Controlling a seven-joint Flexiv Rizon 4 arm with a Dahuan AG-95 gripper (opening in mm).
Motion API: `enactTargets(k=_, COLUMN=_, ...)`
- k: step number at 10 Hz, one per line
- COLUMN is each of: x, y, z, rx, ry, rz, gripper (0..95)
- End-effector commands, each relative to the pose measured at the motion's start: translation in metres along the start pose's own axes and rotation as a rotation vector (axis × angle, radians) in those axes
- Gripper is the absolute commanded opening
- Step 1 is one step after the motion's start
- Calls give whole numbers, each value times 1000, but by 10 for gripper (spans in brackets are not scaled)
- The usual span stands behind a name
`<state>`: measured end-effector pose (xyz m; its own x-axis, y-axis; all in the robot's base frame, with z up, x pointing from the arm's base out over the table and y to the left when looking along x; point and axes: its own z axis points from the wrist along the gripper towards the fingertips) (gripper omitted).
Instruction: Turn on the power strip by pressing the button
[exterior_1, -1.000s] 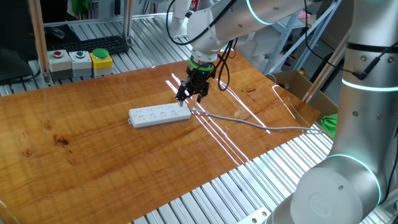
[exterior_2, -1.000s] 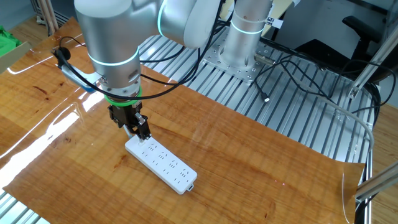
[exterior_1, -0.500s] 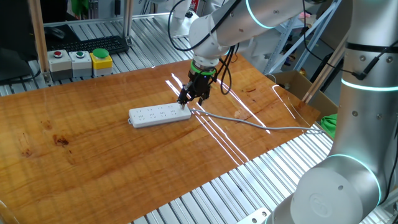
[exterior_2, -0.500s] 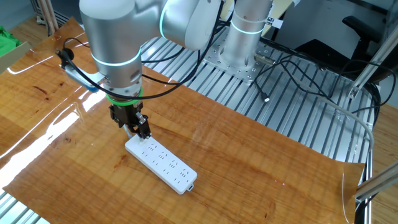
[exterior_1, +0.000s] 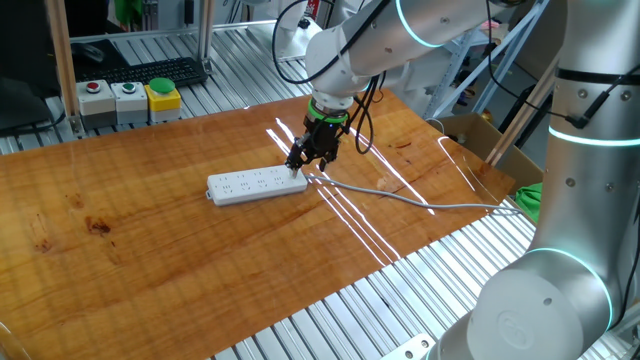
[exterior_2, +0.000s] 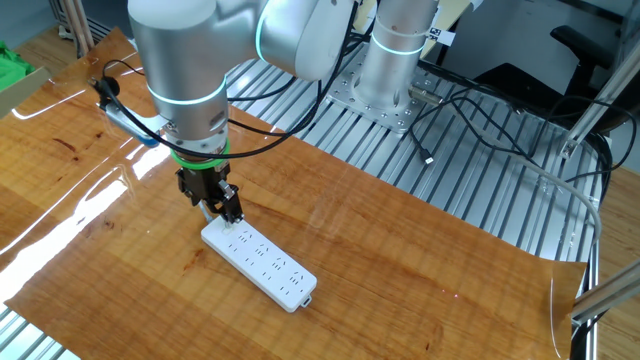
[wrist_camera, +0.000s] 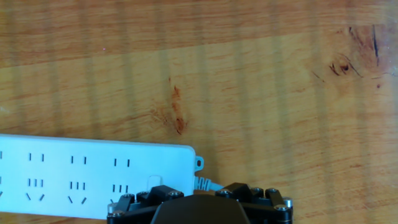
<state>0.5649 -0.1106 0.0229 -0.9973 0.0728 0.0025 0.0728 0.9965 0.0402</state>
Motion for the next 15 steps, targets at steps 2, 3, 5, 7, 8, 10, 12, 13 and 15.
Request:
enactTargets(k=2, x=-1, y=0, z=0, rx=0, ry=-1, rz=6, gripper=760)
enactTargets(k=3, x=-1, y=0, z=0, rx=0, ry=-2, rz=7, gripper=760)
enactTargets(k=5, x=-1, y=1, z=0, rx=-4, ry=-6, rz=10, gripper=760)
enactTargets(k=7, x=0, y=2, z=1, rx=-15, ry=-3, rz=23, gripper=760)
enactTargets(k=8, x=1, y=3, z=1, rx=-13, ry=-6, rz=23, gripper=760)
enactTargets(k=10, x=1, y=3, z=1, rx=-13, ry=-22, rz=25, gripper=760)
enactTargets(k=12, x=1, y=3, z=1, rx=-16, ry=-41, rz=26, gripper=760)
enactTargets(k=13, x=1, y=3, z=1, rx=-16, ry=-50, rz=27, gripper=760)
enactTargets(k=15, x=1, y=3, z=1, rx=-16, ry=-62, rz=31, gripper=760)
